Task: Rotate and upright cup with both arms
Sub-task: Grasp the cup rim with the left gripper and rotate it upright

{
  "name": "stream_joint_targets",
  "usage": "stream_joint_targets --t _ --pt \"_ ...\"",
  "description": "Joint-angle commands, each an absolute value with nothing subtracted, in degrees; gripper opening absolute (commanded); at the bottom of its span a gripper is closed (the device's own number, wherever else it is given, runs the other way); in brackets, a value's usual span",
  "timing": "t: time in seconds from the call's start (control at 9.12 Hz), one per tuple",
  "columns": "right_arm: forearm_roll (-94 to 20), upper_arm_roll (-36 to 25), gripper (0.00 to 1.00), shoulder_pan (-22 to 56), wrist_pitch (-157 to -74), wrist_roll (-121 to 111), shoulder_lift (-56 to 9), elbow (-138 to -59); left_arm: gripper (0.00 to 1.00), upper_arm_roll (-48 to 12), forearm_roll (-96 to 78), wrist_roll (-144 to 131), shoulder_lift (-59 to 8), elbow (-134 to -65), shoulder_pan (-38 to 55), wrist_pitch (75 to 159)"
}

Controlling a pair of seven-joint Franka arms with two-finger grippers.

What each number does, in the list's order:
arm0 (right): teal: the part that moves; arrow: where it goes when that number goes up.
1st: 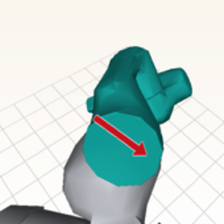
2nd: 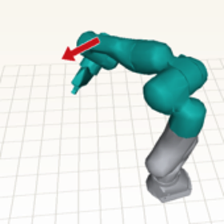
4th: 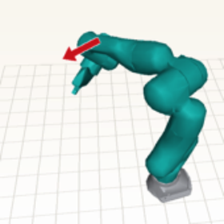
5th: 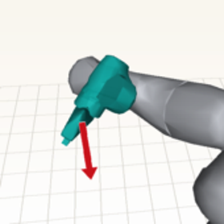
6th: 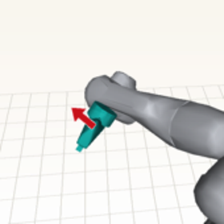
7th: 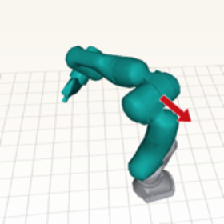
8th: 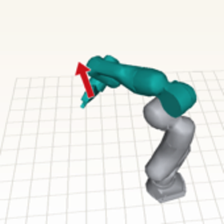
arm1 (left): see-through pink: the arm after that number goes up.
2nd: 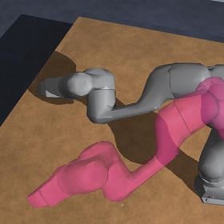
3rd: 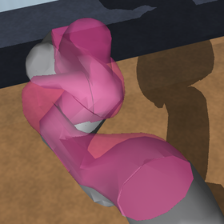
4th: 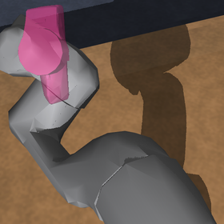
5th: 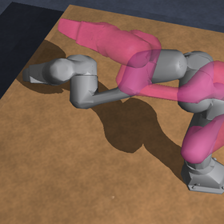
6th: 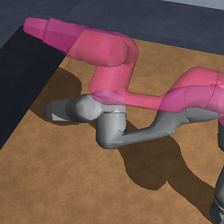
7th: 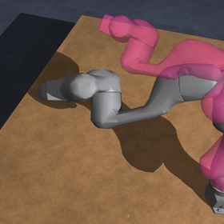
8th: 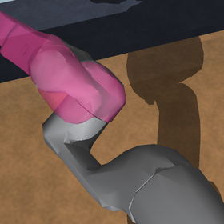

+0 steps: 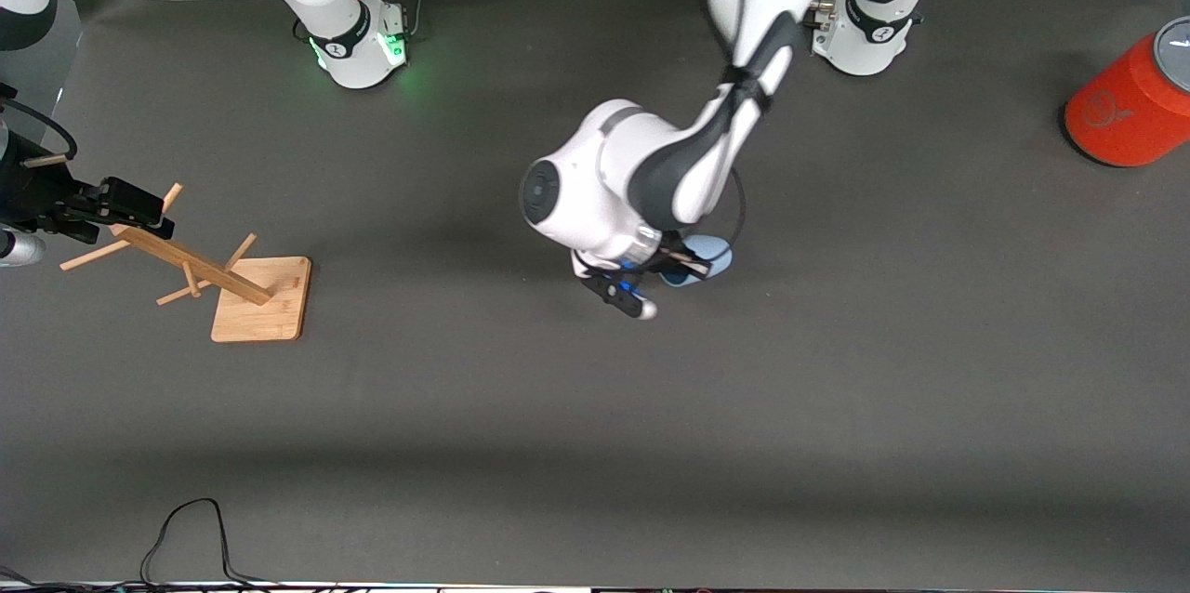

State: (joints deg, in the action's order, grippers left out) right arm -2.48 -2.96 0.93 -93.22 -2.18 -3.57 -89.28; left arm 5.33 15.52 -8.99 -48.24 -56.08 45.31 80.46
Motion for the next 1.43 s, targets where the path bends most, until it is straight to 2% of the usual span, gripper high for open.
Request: stream_joint_targets --t 0.0,0.11,0.33,0.44,0.66,0.77,0.88,1.32 --pt "-3.6 -3.3 1.00 0.8 -91.9 -3.1 -2.3 -89.9 0.00 4.8 6.3 -11.0 -41.9 -59.7 39.4 81.3" --pt "-3.3 -3.3 1.00 0.8 -91.7 -2.9 -2.2 -89.9 0.00 4.9 3.8 -11.7 -37.9 -65.1 38.0 85.6" --pt "-3.1 -3.3 1.00 0.8 -90.4 -1.4 -2.1 -89.8 0.00 4.9 0.8 -13.1 -26.4 -82.3 35.2 97.8" --pt "-2.8 -3.4 1.00 0.8 -90.3 -1.3 -2.1 -89.8 0.00 4.9 -0.9 -13.1 -21.7 -88.6 33.6 102.3" --pt "-0.9 -3.3 1.00 0.8 -90.2 -1.3 -2.1 -89.8 0.00 4.9 -5.8 -14.1 -13.2 -103.1 31.9 117.0" --pt "-0.9 -3.3 1.00 0.8 -90.2 -1.3 -2.1 -89.8 0.00 4.9 -5.8 -15.7 -11.8 -109.4 32.0 126.0" --pt "-0.9 -3.3 1.00 0.8 -90.2 -1.4 -2.2 -89.8 0.00 4.8 -5.6 -18.6 -12.7 -112.6 32.8 132.7" --pt "-0.8 -3.3 1.00 0.8 -90.2 -1.3 -2.7 -89.4 0.00 4.7 -5.6 -27.2 -20.3 -119.3 34.8 152.7"
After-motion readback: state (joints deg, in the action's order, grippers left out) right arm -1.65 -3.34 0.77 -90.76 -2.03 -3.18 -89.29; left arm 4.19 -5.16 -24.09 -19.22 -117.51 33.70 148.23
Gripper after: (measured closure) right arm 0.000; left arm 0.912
